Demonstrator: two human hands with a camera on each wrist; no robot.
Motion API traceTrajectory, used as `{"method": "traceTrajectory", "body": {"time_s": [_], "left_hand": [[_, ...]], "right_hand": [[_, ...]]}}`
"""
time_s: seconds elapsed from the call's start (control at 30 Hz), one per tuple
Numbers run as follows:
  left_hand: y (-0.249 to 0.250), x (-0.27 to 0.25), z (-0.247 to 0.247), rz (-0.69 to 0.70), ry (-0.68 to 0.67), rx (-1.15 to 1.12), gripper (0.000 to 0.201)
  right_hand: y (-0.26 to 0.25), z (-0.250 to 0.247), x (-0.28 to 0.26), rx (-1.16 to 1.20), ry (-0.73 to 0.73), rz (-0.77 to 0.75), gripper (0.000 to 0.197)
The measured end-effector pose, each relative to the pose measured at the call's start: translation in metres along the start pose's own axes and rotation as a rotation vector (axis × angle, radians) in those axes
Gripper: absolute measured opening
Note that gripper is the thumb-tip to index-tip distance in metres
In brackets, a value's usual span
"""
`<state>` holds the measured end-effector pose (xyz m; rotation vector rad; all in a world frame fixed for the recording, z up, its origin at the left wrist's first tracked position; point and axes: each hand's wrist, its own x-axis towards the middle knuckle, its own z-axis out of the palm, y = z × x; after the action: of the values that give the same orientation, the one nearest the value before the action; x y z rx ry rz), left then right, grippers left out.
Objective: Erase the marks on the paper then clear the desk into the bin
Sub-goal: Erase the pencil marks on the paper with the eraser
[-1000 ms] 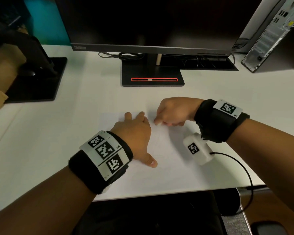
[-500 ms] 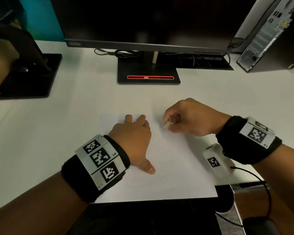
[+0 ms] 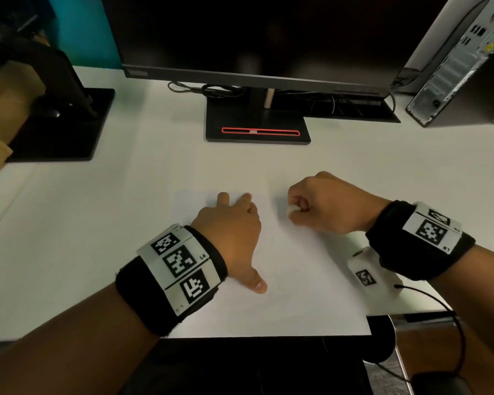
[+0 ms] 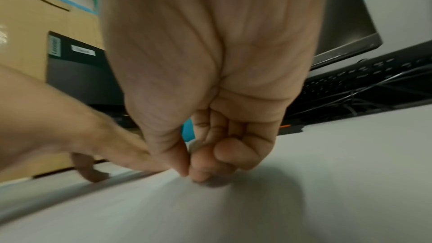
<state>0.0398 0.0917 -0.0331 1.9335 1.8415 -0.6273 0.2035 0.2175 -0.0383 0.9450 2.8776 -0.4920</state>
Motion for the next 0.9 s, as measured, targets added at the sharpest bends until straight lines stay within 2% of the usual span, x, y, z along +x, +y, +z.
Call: {"method": "traceTrajectory", "body": {"time_s": [0.07, 0.2, 0.33, 0.47, 0.63, 0.8, 0.9], "left_hand": [[0.000, 0.000, 0.001, 0.001, 0.001, 0.003, 0.129], [-0.001, 0.001, 0.002, -0.001, 0.005, -0.011, 0.130], [0.000, 0.001, 0.001, 0.000, 0.003, 0.002, 0.129], [-0.001, 0.001, 0.002, -0.003, 0.005, -0.027, 0.131], [-0.001, 0.002, 0.002, 0.000, 0.005, -0.003, 0.130], [-0.001, 0.003, 0.002, 0.002, 0.002, -0.018, 0.131], [-0.001, 0.003, 0.002, 0.004, 0.001, -0.002, 0.127]], "right_hand": [[0.005, -0.002, 0.001, -0.003, 0.032, 0.046, 0.020], [-0.013, 0.006, -0.002, -0.013, -0.051, -0.070, 0.021], [0.002, -0.001, 0.005, 0.003, 0.035, 0.035, 0.022], [-0.020, 0.007, 0.001, -0.044, -0.070, -0.085, 0.024], [0.001, 0.001, 0.011, -0.025, 0.032, 0.041, 0.025], [-0.021, 0.005, 0.007, -0.028, -0.069, -0.077, 0.026], [-0.005, -0.001, 0.018, -0.002, 0.023, 0.019, 0.032]]}}
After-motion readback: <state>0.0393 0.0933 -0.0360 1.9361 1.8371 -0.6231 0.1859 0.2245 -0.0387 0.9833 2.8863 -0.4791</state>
